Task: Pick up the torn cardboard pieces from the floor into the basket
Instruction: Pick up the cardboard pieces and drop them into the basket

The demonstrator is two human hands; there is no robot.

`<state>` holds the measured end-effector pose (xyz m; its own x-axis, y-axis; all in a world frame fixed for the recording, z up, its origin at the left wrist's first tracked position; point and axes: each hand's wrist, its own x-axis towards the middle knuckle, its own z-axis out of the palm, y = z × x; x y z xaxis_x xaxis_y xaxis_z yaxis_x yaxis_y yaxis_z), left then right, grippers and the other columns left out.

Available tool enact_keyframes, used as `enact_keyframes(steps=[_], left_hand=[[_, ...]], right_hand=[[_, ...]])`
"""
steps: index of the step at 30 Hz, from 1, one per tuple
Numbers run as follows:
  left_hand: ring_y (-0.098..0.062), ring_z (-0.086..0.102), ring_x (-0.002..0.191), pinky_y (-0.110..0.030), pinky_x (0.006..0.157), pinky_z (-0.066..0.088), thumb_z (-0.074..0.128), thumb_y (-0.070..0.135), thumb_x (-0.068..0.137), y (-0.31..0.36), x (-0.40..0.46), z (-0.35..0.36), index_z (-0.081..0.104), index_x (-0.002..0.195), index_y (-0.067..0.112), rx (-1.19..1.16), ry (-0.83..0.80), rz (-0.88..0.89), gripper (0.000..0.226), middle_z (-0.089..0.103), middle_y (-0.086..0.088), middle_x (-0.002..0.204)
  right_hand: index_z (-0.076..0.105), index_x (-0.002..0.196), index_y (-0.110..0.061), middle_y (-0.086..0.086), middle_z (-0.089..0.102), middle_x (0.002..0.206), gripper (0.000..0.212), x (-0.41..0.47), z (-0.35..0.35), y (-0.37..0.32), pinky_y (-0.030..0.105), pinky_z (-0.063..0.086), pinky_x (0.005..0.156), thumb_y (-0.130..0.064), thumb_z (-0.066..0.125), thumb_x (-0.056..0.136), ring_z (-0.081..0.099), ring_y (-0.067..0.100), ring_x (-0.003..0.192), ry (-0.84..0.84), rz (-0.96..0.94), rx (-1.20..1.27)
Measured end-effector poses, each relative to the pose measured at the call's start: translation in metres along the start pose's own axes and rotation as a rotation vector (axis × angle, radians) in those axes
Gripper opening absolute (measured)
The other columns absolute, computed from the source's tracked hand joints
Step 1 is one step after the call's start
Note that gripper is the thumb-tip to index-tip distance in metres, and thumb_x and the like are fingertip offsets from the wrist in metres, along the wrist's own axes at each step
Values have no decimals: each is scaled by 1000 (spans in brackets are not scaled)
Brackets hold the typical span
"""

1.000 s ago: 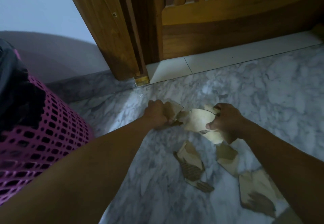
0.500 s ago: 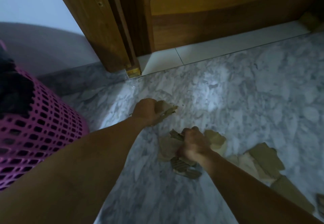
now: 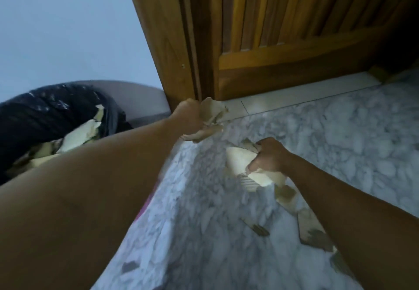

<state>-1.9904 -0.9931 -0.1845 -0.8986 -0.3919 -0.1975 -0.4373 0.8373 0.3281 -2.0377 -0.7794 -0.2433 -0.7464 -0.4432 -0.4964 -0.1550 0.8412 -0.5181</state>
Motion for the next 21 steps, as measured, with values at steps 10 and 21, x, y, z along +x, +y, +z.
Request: enact_keyframes(steps=[10,21], left_hand=[[-24,60,103,-31,84,47,70,11,80,-55,-83,-166,66,113,7,-164,221,-105,34,64,-7,114],[-28,60,99,-36,83,52,79,21,71,-197,-164,-189,57,111,7,-100,284,-364,48,63,-10,108]], right_hand=[[61,115,-11,8,65,105,58,-81,-65,-163,44,58,83,-18,88,65,66,28,95,144,-225,138],[57,98,-8,7,61,99,46,-94,27,-322,33,55,79,-16,87,63,61,21,89,142,-411,243]])
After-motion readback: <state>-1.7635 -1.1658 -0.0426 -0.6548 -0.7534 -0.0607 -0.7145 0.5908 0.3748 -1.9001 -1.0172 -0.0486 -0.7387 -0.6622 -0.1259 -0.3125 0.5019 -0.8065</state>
